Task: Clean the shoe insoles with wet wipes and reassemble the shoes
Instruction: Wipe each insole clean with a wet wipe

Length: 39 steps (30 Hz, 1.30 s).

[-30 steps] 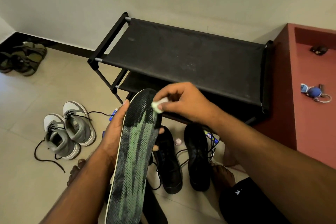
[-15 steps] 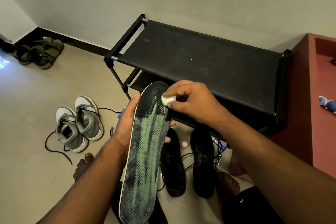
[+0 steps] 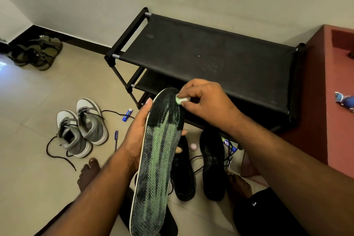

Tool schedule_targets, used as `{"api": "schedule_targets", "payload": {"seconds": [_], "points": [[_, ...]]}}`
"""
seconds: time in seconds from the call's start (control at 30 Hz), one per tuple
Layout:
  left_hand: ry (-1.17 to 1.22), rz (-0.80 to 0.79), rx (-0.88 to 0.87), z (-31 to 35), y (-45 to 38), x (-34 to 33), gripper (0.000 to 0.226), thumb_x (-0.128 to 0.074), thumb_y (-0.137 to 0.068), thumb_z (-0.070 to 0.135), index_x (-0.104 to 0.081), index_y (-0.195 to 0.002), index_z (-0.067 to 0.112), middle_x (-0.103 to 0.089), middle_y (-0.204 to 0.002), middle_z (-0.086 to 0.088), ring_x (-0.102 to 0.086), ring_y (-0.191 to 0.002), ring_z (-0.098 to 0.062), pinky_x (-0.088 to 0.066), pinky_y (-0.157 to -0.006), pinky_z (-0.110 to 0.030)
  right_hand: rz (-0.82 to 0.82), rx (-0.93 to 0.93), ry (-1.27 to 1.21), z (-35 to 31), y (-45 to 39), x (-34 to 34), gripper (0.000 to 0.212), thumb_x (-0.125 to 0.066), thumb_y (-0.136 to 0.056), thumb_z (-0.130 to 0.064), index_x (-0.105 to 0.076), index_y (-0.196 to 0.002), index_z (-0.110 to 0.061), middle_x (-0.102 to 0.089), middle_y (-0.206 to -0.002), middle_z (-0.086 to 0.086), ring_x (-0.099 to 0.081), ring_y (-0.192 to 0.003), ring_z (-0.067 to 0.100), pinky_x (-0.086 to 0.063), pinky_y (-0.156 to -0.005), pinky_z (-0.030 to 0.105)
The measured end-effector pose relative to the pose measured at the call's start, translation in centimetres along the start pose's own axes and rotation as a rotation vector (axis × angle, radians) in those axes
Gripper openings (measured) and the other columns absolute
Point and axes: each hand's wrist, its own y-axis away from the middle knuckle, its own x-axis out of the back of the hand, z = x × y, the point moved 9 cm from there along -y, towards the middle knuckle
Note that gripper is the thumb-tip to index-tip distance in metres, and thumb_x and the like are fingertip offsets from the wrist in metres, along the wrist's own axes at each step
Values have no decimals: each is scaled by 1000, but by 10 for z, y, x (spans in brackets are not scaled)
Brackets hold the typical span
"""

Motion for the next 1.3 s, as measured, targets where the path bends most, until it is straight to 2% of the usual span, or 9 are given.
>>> {"api": "schedule_targets", "payload": {"seconds": [0.23, 0.37, 0.5, 0.77, 0.87, 0.97, 1.07, 1.2, 1.3], "points": [[25, 30, -60, 8, 0, 10, 69, -35, -91, 66, -80, -84, 14, -73, -82, -15, -70, -66, -28, -58, -60, -47, -373, 61, -29, -17, 11, -38, 14, -75, -80, -8, -77, -93, -12, -69, -96, -4, -58, -78, -6, -43, -72, 5], [4, 23, -38, 1, 0, 7, 68, -41, -87, 68, -76, -104, 12, -70, -104, -19, -70, -88, -35, -58, -65, -50, -197, -8, -11, -5, 4, -19, 14, -72, -82, -7, -77, -93, -12, -69, -97, -3, -63, -85, 3, -50, -76, 13], [0, 12, -15, -5, 1, 1, 70, -43, -86, 68, -73, -109, 9, -65, -103, -22, -69, -90, -36, -57, -66, -49, -95, 6, 65, -2, 2, -8, 15, -69, -82, -5, -77, -95, -10, -69, -96, -1, -63, -84, 6, -51, -76, 15], [78, 41, -9, 0, -2, 15, 72, -37, -89, 69, -78, -88, 11, -70, -85, -16, -69, -67, -30, -58, -62, -51, -472, -86, 45, -5, 16, -44, 8, -71, -83, -22, -76, -89, -22, -67, -82, -13, -62, -75, 0, -50, -67, 18], [60, 39, -9, -3, -4, 14, 71, -39, -86, 71, -76, -102, 11, -70, -101, -18, -69, -83, -34, -57, -66, -51, -391, -172, 5, 3, 13, -37, 11, -65, -86, -22, -76, -90, -23, -69, -76, -12, -62, -68, 3, -47, -58, 17], [74, 32, -4, -6, -3, 12, 73, -41, -86, 70, -71, -115, 11, -68, -110, -19, -66, -95, -35, -57, -67, -52, -261, -215, -3, 9, 9, -26, 13, -62, -88, -22, -75, -91, -21, -69, -81, -12, -63, -72, 3, -48, -63, 19], [77, 20, -12, -5, -4, 13, 73, -39, -88, 71, -70, -116, 10, -68, -108, -19, -66, -93, -35, -57, -68, -52, -310, -187, -14, 4, 11, -31, 12, -68, -84, -19, -75, -93, -22, -65, -80, -16, -59, -72, -5, -43, -63, 9], [52, 24, -6, -6, -2, 10, 72, -37, -90, 71, -72, -102, 10, -69, -88, -17, -68, -70, -28, -57, -64, -48, -441, -106, 12, -3, 16, -45, 17, -72, -81, -13, -75, -96, -21, -66, -86, -17, -59, -76, -8, -43, -65, 7], [-21, 22, -18, -9, -2, 6, 72, -38, -88, 72, -75, -101, 12, -68, -90, -17, -66, -79, -29, -56, -67, -46, -377, -120, 15, 0, 15, -42, 14, -71, -82, -14, -74, -93, -23, -67, -82, -18, -62, -74, -5, -42, -63, 8]]}}
